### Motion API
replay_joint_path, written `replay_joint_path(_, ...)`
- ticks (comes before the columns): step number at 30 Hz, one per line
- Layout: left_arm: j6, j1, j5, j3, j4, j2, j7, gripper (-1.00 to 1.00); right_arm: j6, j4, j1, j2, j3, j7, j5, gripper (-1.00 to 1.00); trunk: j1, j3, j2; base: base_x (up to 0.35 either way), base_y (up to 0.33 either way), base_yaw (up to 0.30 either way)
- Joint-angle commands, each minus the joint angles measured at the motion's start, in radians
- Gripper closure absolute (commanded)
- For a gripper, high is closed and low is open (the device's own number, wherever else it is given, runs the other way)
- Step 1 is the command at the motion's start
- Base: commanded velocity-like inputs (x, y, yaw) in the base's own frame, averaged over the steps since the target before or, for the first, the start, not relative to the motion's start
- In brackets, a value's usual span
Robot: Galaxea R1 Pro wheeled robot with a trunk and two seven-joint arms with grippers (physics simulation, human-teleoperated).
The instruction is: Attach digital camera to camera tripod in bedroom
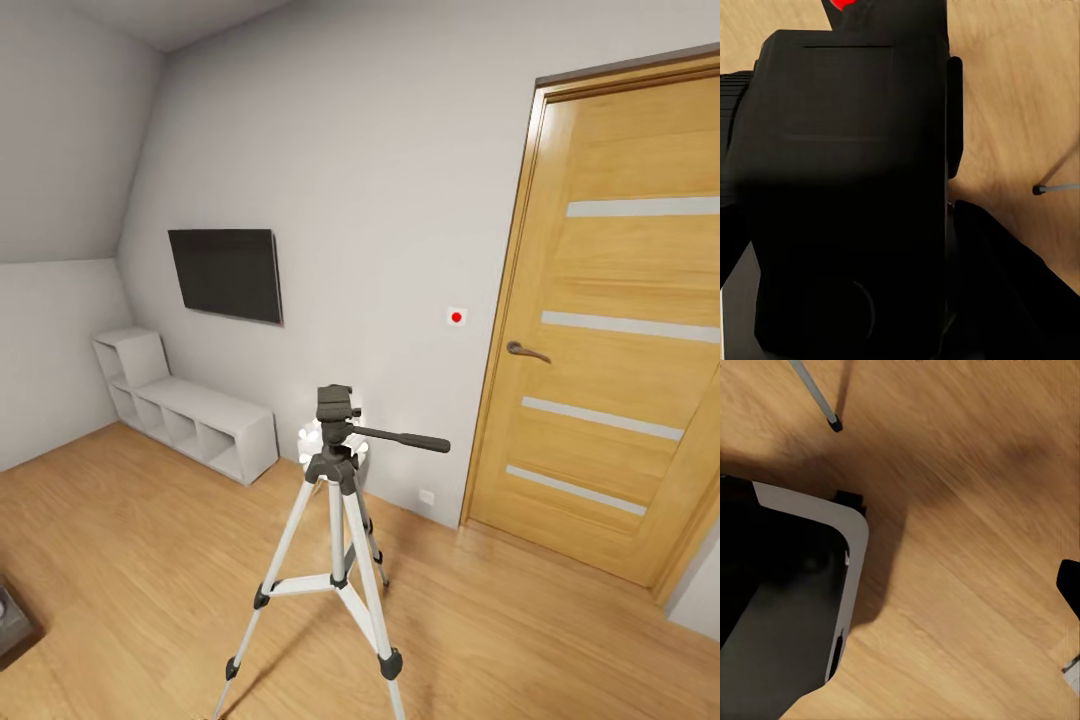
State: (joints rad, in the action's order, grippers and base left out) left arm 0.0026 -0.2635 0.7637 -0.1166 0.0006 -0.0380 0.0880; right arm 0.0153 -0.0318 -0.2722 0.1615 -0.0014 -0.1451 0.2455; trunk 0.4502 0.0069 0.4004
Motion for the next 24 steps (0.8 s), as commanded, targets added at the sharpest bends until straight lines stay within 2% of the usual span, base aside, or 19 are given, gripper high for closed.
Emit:
replay_joint_path(1, 0.0, 0.0, 0.005, -0.008, 0.0, 0.0, 0.004, 1.0, 0.002, -0.002, -0.001, 0.001, 0.0, -0.002, 0.004, -1.0, 0.0, 0.0, 0.001, 0.0, 0.0, 0.142)
replay_joint_path(24, 0.001, 0.0, 0.003, -0.009, 0.001, -0.006, 0.004, 1.0, 0.004, -0.003, -0.001, -0.003, 0.0, 0.001, 0.004, -1.0, 0.0, 0.0, 0.001, 0.0, 0.0, 0.015)
